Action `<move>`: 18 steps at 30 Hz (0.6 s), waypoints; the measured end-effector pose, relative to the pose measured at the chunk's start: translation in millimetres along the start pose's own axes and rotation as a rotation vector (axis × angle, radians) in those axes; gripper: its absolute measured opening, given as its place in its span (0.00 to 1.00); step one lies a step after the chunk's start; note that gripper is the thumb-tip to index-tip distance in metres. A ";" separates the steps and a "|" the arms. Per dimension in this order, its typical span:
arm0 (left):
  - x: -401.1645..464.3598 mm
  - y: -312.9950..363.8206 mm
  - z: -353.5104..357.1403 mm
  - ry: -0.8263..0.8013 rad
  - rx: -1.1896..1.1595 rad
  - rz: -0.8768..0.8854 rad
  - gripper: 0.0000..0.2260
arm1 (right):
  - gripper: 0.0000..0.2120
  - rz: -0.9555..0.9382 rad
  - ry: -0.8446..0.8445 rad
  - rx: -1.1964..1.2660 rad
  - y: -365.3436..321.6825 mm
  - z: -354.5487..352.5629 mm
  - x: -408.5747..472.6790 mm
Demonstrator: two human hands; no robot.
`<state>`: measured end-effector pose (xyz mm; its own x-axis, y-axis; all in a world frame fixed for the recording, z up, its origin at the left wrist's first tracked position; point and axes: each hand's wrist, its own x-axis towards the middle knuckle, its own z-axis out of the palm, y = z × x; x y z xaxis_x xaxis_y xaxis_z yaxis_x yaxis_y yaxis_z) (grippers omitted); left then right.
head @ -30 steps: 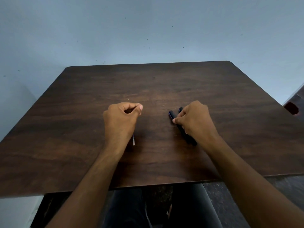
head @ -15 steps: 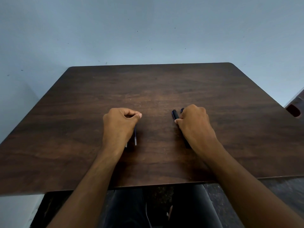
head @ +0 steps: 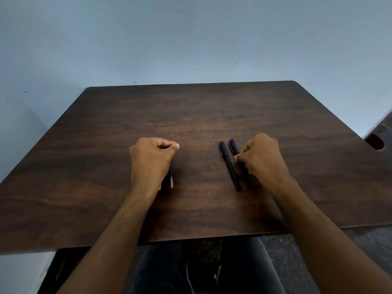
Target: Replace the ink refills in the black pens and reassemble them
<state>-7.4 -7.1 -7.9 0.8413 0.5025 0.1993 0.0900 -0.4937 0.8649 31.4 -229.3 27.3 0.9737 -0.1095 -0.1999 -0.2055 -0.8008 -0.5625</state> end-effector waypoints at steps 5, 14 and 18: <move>2.2 -1.2 -1.0 0.004 0.002 0.012 0.02 | 0.09 -0.057 0.042 0.044 0.1 9.5 -1.1; 8.0 -14.9 -13.4 0.019 0.010 -0.032 0.04 | 0.11 -0.114 0.080 0.091 7.7 9.3 0.0; 6.8 -12.8 -19.3 0.032 0.015 -0.041 0.03 | 0.13 -0.130 0.120 0.182 17.3 5.9 3.9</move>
